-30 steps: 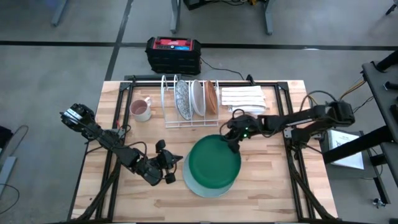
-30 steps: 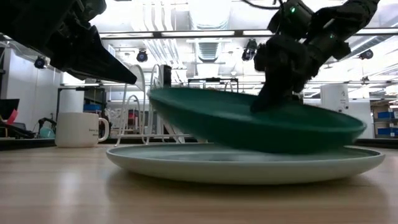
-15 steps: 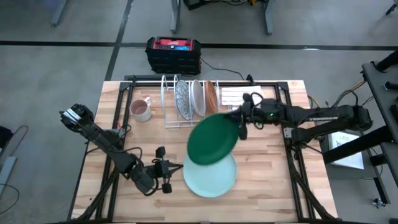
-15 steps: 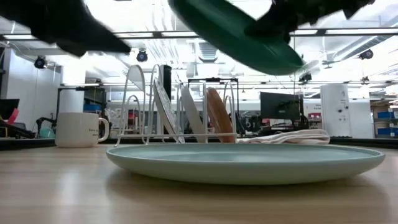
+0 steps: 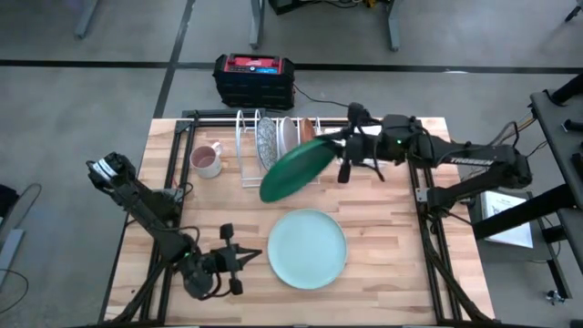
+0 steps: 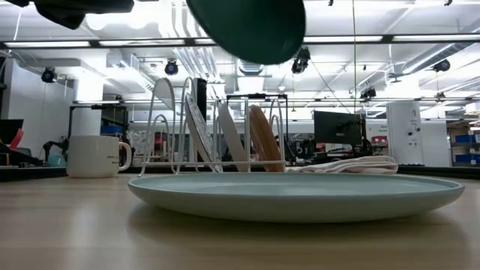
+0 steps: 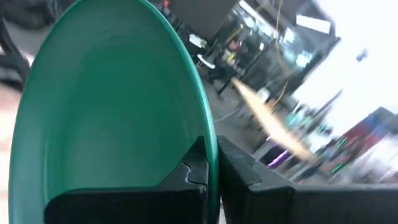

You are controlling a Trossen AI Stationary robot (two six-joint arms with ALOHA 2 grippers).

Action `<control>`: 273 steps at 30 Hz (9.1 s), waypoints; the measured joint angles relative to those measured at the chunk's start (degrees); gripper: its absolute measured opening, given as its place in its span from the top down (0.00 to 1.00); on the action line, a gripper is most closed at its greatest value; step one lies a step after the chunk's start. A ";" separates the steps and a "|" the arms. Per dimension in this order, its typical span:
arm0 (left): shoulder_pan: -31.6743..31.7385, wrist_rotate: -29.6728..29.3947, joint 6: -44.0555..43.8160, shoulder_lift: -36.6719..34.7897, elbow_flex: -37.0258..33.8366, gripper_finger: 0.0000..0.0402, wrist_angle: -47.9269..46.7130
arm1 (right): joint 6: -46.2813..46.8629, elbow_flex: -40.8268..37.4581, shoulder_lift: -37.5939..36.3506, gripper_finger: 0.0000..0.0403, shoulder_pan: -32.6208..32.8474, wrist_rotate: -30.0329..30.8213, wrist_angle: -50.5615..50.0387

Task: Sort dishes
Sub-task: Put the green plate into the dishwasher rack, then put the blue plate into the dishwasher rack

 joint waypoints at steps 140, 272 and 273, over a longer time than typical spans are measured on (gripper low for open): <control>-5.97 -10.36 -20.57 -0.07 -3.78 1.00 -13.41 | -96.33 28.97 47.95 0.90 -9.67 -22.57 -4.47; 8.41 7.84 -25.55 19.44 -3.76 1.00 4.27 | 81.71 -37.51 7.88 0.49 3.34 -19.52 -0.87; 8.41 7.84 -25.55 19.81 -3.76 1.00 4.49 | 81.91 -38.10 7.88 0.48 3.34 -19.50 0.36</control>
